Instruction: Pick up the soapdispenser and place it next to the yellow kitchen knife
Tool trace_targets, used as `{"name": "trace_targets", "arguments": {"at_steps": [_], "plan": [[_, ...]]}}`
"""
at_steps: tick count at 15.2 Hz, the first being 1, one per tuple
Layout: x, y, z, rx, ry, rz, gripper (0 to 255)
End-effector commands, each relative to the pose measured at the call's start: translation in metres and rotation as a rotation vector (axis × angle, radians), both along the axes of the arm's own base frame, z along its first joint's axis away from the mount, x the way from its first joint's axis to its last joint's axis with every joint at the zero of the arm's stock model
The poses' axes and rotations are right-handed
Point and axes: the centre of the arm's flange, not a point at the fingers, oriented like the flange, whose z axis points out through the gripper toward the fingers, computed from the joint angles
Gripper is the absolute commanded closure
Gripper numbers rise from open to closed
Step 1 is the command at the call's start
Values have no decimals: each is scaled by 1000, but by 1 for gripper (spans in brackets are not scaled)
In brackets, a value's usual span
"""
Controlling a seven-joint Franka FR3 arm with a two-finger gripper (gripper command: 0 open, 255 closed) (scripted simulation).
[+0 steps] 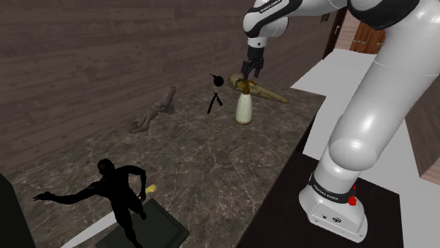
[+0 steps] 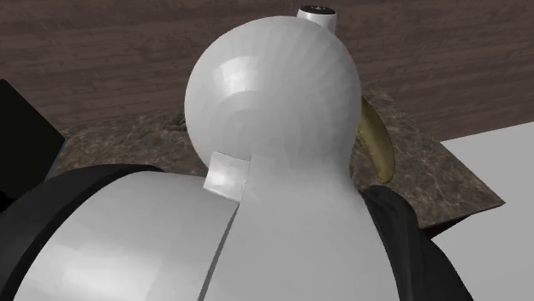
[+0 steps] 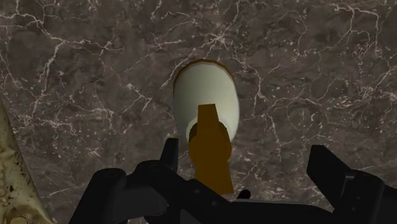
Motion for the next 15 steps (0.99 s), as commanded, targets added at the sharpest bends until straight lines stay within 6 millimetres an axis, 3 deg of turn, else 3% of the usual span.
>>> {"name": "trace_targets", "arguments": {"at_steps": [1,9,15], "plan": [[15,-21,-10,7,3,2,0],[18,-20,-50,7,3,2,0],[18,-20,-50,7,3,2,0]]}}
